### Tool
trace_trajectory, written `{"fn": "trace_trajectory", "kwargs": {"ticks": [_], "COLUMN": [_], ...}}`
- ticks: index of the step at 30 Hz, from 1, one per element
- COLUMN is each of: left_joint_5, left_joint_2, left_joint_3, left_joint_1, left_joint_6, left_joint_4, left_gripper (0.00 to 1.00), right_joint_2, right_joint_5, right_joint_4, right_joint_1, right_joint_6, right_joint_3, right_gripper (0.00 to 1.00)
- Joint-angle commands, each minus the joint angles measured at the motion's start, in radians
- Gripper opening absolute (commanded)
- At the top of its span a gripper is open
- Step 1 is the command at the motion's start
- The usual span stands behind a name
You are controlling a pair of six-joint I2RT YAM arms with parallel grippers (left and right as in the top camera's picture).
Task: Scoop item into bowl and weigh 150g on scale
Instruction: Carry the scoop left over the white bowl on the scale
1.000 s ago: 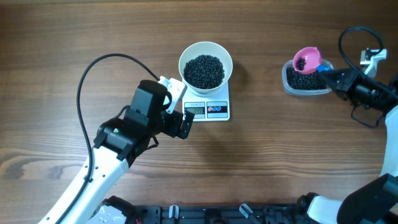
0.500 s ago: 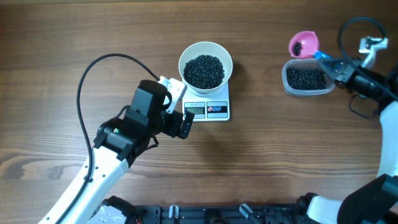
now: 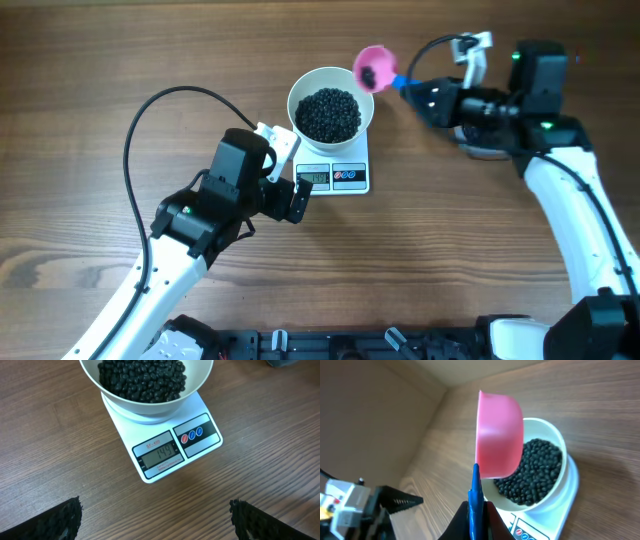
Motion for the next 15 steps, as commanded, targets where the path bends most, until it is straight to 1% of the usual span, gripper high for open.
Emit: {"fn": "trace_trajectory", "kwargs": {"ticks": [1, 4, 6, 10, 14, 15], "left_joint_5": [0.012, 0.012, 0.012, 0.012, 0.012, 0.012], "left_joint_2": [-0.008, -0.008, -0.008, -0.008, -0.008, -0.008], "left_joint_3": [0.001, 0.001, 0.001, 0.001, 0.001, 0.001], "left_joint_1": [0.0, 0.0, 0.0, 0.0, 0.0, 0.0], "left_joint_6": [0.019, 0.019, 0.019, 0.019, 0.019, 0.019], "left_joint_4": [0.003, 0.003, 0.003, 0.003, 0.003, 0.003], "left_gripper": [1.0, 1.0, 1.0, 1.0, 1.0, 1.0], "right_joint_2": [-0.014, -0.014, -0.008, 0.02, 0.052, 0.06], "right_joint_5": [0.121, 0.18, 0.227, 0.234, 0.256, 0.279], "right_joint_4": [0.006, 0.003, 0.003, 0.004, 0.006, 0.006], "right_joint_1": [0.066, 0.112, 0.138, 0.169, 0.199, 0.205], "right_joint_6": [-0.107, -0.207, -0.21, -0.22, -0.333, -0.334], "right_joint_3": [0.019, 0.016, 0.016, 0.016, 0.016, 0.016], "right_gripper": [0.04, 0.04, 0.04, 0.04, 0.04, 0.04]}}
